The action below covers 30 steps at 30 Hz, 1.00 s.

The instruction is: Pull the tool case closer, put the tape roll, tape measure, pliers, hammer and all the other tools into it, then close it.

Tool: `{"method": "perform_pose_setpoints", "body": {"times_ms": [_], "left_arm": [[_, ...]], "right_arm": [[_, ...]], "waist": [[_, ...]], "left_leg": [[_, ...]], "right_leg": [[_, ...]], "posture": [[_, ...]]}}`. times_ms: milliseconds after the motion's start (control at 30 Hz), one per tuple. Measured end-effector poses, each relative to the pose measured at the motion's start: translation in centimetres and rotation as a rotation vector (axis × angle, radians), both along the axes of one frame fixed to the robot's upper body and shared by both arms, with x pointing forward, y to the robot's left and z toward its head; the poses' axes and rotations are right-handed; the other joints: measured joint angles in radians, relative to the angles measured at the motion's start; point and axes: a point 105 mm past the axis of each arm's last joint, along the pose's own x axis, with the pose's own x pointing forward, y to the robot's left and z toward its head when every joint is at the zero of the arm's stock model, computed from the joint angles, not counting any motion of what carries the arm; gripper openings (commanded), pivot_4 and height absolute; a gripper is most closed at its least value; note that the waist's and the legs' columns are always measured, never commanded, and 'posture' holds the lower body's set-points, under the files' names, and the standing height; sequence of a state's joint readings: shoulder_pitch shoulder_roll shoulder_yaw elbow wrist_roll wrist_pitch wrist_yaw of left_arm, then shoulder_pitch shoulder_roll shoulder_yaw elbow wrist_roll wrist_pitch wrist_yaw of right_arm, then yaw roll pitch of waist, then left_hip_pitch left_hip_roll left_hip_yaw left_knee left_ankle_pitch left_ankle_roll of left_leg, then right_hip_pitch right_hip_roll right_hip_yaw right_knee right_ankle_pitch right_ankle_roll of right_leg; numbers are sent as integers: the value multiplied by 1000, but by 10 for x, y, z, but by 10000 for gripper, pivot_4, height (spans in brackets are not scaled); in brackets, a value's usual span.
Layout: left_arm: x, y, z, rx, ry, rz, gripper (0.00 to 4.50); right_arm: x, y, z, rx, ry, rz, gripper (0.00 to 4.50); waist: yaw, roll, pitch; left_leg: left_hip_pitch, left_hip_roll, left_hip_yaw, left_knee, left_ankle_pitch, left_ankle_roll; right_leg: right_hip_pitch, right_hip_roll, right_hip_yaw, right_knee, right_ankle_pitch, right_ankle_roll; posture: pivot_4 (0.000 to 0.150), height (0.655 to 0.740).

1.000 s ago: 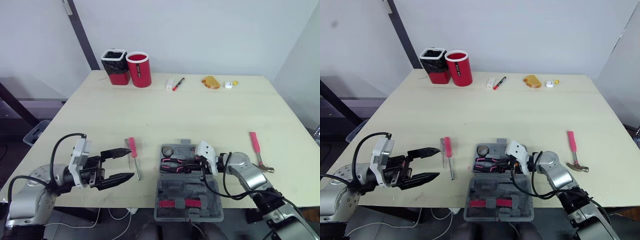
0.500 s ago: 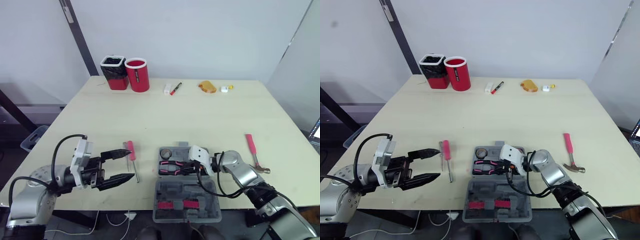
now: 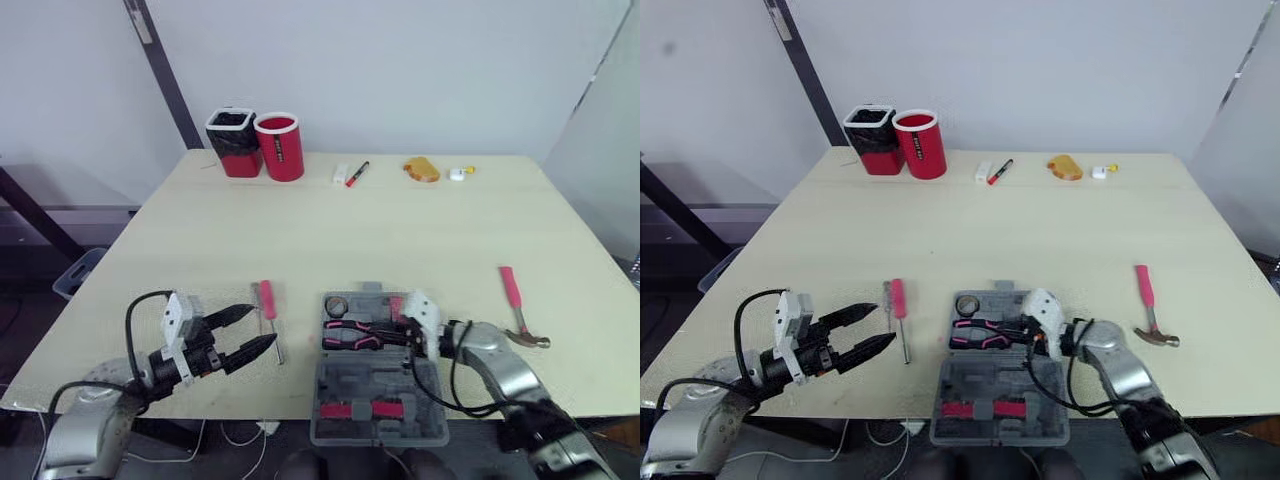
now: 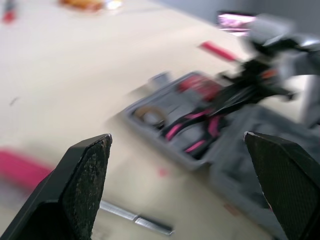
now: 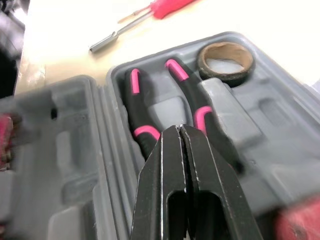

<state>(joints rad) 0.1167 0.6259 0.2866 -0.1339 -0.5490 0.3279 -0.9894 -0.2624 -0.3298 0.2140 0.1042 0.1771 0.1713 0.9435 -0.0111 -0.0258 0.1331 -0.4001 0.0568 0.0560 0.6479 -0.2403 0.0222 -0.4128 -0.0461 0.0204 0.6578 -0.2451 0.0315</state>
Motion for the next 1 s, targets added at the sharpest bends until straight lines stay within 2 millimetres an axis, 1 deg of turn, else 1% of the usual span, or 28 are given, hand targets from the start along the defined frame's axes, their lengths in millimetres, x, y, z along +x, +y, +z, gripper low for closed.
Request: {"method": "perform_pose_setpoints", "body": {"times_ms": [67, 100, 167, 200, 267, 333, 400, 433, 467, 567, 600, 633, 700, 733, 800, 1000], "left_arm": [[0, 3, -5, -1, 26, 66, 45000], [-1, 4, -6, -10, 33, 98, 45000], [-2, 5, -8, -8, 48, 128, 45000], [-1, 6, -10, -9, 55, 142, 45000], [-6, 10, -15, -9, 80, 173, 45000], [-15, 15, -24, -6, 116, 195, 45000], [-26, 28, -31, 4, 146, 242, 45000], [-29, 32, -32, 8, 151, 257, 45000], [-32, 36, -33, 12, 149, 271, 45000], [-35, 42, -32, 21, 139, 292, 45000], [-37, 48, -33, 25, 140, 316, 45000], [-37, 48, -32, 20, 135, 325, 45000], [-48, 53, -41, 15, 165, 360, 45000], [-53, 54, -46, 13, 188, 370, 45000], [-52, 54, -45, 10, 185, 370, 45000], [-48, 53, -41, 15, 168, 356, 45000]], "right_arm": [[-2, -18, 18, 56, -59, -81, 311], [-6, -33, 26, 73, -70, -131, 311], [-10, -48, 26, 69, -66, -185, 4208], [-14, -54, 25, 59, -66, -208, 7217], [-23, -75, 19, 39, -53, -287, 15710], [-39, -103, 13, 7, -28, -370, 26244], [-60, -136, 7, -42, 9, -467, 37570], [-65, -145, 7, -51, 17, -498, 42381], [-73, -156, 7, -55, 24, -542, 44339], [-85, -172, 7, -59, 32, -619, 44339], [-91, -182, 6, -69, 42, -662, 44339], [-99, -188, 6, -62, 38, -711, 44339], [-120, -206, -3, -80, 83, -817, 44339], [-127, -213, -7, -92, 104, -847, 44339], [-129, -216, -7, -94, 106, -860, 44339], [-123, -214, -1, -67, 78, -854, 44339]], "waist": [[-1, -1, 0], [-1, -1, 1], [-2, -2, 1], [-1, -2, 1], [0, -2, 2], [1, -2, 2], [2, -3, 3], [2, -3, 3], [1, -3, 4], [-1, -3, 4], [-4, -3, 6], [0, -2, 7], [4, -1, 6], [4, -1, 7], [3, -2, 8], [-1, -2, 8]], "left_leg": [[0, 0, 0, -1, 0, 0], [0, 0, 0, -1, 0, 0], [1, 0, 0, -1, 0, 0], [1, 0, 0, -1, 0, 0], [1, 0, 0, -1, 0, 0], [1, -1, 0, -1, 0, 0], [1, -1, 0, -2, 0, 0], [1, -1, 0, -2, 0, 0], [1, 0, 0, -2, 0, 0], [2, 1, 0, -2, 0, 0], [3, 1, 0, -2, -3, -4], [2, 1, -1, -3, -3, -4], [2, 0, -1, -8, -2, -4], [1, 0, -1, -9, -2, -4], [1, 0, -1, -10, -2, -4], [1, 0, -1, -10, -3, -4]], "right_leg": [[0, 0, 0, -1, 0, 1], [0, 0, -1, -1, -1, 0], [0, 1, -1, -1, -1, 0], [1, 1, -1, -1, -1, 0], [1, 1, 0, -1, -1, 0], [1, 0, 0, -3, -1, 1], [1, 0, 0, -4, -2, 1], [1, 0, 0, -4, -2, 1], [1, 0, 0, -4, -3, 3], [0, -3, 0, -4, -4, 5], [0, -5, -1, -4, -4, 5], [0, -7, -3, -5, -4, 5], [0, -8, -4, -10, -4, 5], [0, -8, -4, -12, -4, 5], [0, -8, -4, -13, -4, 5], [0, -9, -4, -14, -4, 5]], "posture": [[1500, 7400], [1500, 7400], [1500, 7400], [1500, 7400], [1500, 7400], [1500, 7400], [1500, 7400], [1500, 7400], [1500, 7400], [1500, 7400], [1500, 7400], [1500, 7400], [1500, 7400], [1500, 7400], [1500, 7400], [1500, 7400]]}}
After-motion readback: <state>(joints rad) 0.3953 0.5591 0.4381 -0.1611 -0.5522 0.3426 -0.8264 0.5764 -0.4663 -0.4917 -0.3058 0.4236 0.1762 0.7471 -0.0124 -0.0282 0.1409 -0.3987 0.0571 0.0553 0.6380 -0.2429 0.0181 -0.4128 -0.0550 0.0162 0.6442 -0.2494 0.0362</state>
